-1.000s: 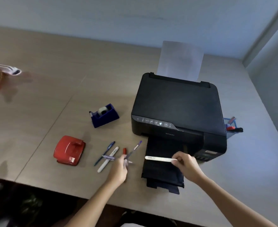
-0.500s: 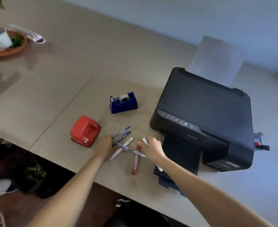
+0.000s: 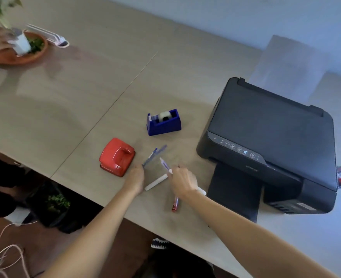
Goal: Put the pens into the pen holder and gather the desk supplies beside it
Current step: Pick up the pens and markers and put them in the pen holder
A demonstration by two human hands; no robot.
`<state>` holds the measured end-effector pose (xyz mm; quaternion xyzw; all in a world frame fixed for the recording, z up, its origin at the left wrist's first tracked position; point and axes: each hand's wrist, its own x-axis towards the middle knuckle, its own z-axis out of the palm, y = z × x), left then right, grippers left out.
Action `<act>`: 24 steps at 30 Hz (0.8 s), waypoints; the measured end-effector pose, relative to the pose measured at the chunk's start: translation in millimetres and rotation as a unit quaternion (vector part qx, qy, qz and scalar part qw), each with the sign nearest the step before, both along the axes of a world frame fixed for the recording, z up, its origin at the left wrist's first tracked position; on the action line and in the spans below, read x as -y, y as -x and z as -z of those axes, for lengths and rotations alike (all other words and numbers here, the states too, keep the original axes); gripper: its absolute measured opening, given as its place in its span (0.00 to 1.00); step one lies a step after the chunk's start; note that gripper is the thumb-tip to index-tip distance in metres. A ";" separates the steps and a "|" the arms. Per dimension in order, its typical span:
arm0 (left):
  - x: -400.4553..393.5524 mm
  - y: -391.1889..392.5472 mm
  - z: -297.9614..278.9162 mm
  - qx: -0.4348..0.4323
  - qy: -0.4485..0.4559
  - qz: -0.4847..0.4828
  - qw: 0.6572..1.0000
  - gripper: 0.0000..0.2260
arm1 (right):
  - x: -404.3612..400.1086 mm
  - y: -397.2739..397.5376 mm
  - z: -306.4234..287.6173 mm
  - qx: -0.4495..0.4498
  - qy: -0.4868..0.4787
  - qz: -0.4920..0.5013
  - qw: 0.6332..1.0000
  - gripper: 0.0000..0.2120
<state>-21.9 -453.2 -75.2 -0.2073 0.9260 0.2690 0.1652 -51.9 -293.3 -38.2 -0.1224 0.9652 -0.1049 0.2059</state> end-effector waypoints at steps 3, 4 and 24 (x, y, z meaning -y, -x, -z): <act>-0.1 -10.9 -12.4 -0.072 -0.132 -0.118 0.981 0.07 | -19.2 0.1 -20.5 -0.009 0.144 0.148 0.978 0.16; -1.9 -14.4 -18.9 -0.102 -0.151 -0.116 0.976 0.11 | -28.5 -0.4 -31.7 -0.010 0.213 0.200 0.956 0.18; -354.6 119.5 -232.7 -0.179 -0.121 0.420 0.881 0.10 | -399.2 30.3 -182.8 -0.369 0.523 0.559 0.527 0.12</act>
